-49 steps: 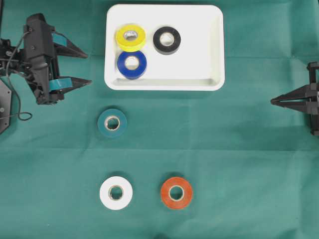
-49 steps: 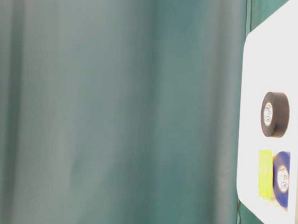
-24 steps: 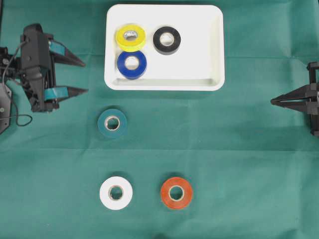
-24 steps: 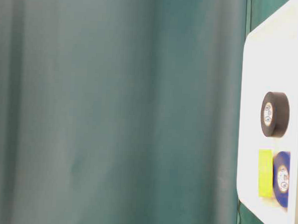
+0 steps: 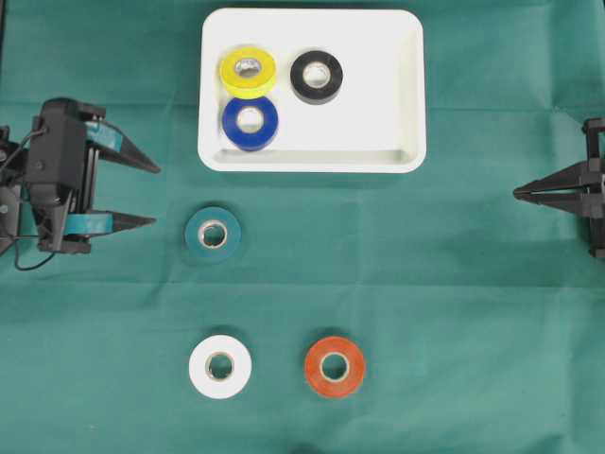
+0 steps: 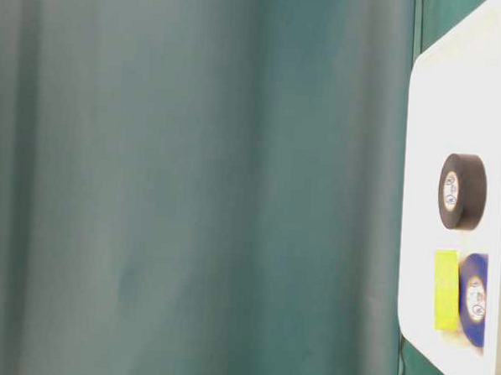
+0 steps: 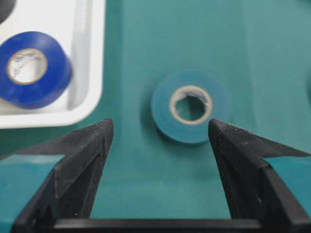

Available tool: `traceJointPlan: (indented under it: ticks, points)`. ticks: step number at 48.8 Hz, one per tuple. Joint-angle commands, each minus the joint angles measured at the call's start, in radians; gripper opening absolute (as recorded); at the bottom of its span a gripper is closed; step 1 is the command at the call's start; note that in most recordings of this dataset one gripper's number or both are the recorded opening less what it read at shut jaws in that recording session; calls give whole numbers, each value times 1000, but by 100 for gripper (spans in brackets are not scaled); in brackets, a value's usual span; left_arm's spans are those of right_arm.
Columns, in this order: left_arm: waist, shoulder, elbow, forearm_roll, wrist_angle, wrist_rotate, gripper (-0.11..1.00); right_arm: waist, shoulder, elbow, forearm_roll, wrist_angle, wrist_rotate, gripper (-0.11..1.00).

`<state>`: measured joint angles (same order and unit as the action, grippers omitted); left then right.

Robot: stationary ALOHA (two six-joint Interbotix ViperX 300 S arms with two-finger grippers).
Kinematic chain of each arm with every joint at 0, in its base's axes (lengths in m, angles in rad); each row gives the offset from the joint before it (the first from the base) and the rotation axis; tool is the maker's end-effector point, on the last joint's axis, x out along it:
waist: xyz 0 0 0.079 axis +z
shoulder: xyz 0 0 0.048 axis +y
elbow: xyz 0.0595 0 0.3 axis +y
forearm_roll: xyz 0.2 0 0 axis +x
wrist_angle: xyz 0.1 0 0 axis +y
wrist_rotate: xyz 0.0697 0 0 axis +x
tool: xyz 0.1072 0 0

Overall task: Put the tape into the white case with the left arm.
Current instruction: 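Pull the open left gripper back to the left table edge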

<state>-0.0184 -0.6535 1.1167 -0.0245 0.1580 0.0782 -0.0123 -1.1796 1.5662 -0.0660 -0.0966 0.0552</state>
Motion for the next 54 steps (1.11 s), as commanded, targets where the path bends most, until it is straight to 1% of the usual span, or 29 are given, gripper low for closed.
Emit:
traceJointPlan:
  ticks: [1, 12, 19, 54]
  points:
    - [-26, -29, 3, 0, 8, 0, 77, -2, 6, -11, 0, -9, 2, -9]
    - [-100, -86, 37, -2, 8, -2, 77, -2, 8, -11, 0, -9, 2, -9]
    - [-123, -103, 54, -2, 8, -2, 77, -2, 6, -11, 0, -9, 2, -9]
    - [-130, -87, 46, 0, 3, 5, 77, -2, 8, -11, 0, -9, 2, -9]
